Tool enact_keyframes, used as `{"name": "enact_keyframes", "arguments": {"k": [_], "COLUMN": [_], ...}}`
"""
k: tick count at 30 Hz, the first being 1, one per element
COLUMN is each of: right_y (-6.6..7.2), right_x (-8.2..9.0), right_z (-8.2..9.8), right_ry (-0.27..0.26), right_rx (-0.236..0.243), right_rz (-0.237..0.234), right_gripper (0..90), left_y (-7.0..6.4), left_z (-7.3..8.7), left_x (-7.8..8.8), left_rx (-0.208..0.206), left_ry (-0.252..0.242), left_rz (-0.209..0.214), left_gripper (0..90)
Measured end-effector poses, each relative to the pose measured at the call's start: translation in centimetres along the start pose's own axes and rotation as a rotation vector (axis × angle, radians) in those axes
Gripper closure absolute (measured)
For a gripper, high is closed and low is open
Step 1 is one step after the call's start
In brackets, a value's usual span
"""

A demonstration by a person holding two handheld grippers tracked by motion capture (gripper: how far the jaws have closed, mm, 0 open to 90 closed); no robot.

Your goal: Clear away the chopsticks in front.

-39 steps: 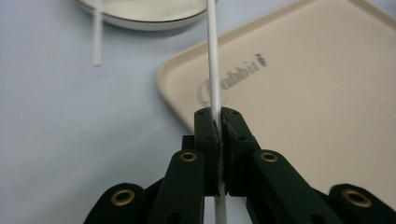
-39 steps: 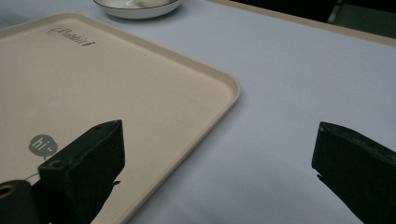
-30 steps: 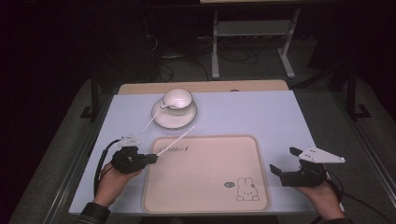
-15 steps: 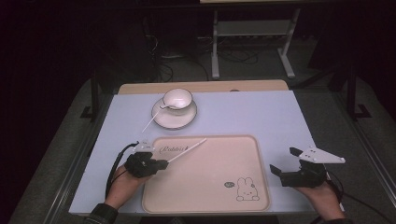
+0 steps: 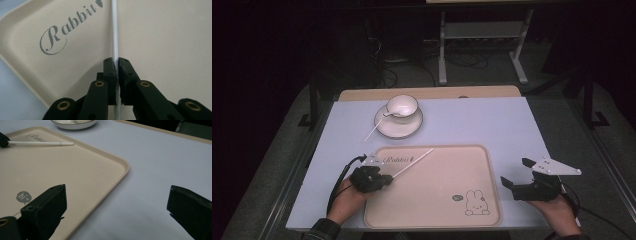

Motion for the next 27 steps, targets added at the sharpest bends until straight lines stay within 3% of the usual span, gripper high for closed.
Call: {"name": "enact_keyframes", "arguments": {"k": [7, 14, 17, 20, 27], "right_y": [0.0, 0.0, 0.0, 0.0, 0.0], "right_x": [0.0, 0.0, 0.0, 0.0, -0.1], "right_z": [0.0, 0.0, 0.0, 0.0, 0.0], "right_ry": [-0.001, -0.001, -0.003, -0.002, -0.002], "right_rx": [0.001, 0.002, -0.001, -0.001, -0.007], "right_rz": [0.0, -0.001, -0.002, -0.001, 0.0], "right_gripper": [1.8, 1.8, 1.7, 1.8, 1.7], "left_y": [0.0, 1.0, 2.5, 3.9, 7.0], "left_z": [0.0, -0.7, -1.4, -1.9, -4.0], "left_x": [0.0, 0.9, 1.4, 1.6, 1.7], "left_rx": [-0.002, 0.028, 0.059, 0.091, 0.1], "left_ry": [0.0, -0.038, -0.043, -0.044, -0.062], "left_rz": [-0.001, -0.001, -0.007, -0.022, -0.074], "left_gripper": [80.2, 59.9, 46.8, 39.5, 34.0]}}
Point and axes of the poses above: each handheld gripper's, and its own axes: x roughly backward along the jaws, z roughly out of its underside, y roughly to its left, the point moved 3 cm from there along -x, roughly forward along the jaws, and after that the axes turned 6 degrees about -z, right-handed, at the moved point
